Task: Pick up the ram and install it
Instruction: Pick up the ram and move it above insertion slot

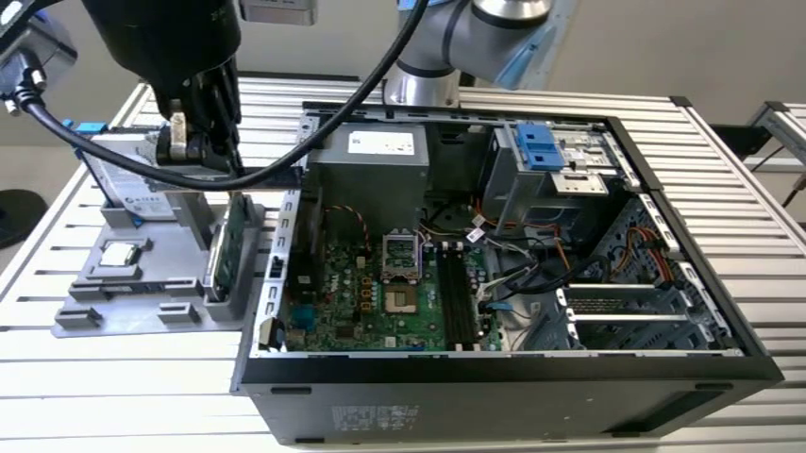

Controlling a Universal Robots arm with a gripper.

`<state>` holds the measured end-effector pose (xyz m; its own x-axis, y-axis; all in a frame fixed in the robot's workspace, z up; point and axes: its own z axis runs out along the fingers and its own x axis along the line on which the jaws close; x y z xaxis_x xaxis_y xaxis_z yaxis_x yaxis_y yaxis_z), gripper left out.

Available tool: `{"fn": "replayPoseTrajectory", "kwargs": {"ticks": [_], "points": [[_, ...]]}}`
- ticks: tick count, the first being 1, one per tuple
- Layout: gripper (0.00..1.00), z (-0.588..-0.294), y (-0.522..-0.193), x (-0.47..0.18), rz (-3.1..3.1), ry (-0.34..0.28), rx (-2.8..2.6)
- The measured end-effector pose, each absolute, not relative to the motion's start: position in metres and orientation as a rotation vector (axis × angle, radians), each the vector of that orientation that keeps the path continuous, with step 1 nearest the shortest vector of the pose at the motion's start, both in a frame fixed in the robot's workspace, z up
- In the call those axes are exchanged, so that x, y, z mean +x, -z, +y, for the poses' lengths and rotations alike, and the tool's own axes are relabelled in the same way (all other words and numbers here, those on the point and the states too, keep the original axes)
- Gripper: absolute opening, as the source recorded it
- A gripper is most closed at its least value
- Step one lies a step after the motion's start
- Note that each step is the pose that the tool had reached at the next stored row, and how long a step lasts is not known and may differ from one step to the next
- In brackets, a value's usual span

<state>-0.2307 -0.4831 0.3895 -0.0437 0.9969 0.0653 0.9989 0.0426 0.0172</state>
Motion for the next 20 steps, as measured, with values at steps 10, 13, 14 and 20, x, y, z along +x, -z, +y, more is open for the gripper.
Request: {"fn": "replayPoseTrajectory", "kwargs": {"ticks": [10, 13, 14, 20], "points": [[0.00, -0.483, -0.389, -0.210, -2.242, 0.090, -2.148], [0.00, -0.483, -0.389, -0.204, -2.242, 0.090, -2.148], [0.00, -0.483, -0.389, -0.202, -2.242, 0.089, -2.148], [0.00, -0.483, -0.389, -0.190, -2.242, 0.089, -2.147]]}}
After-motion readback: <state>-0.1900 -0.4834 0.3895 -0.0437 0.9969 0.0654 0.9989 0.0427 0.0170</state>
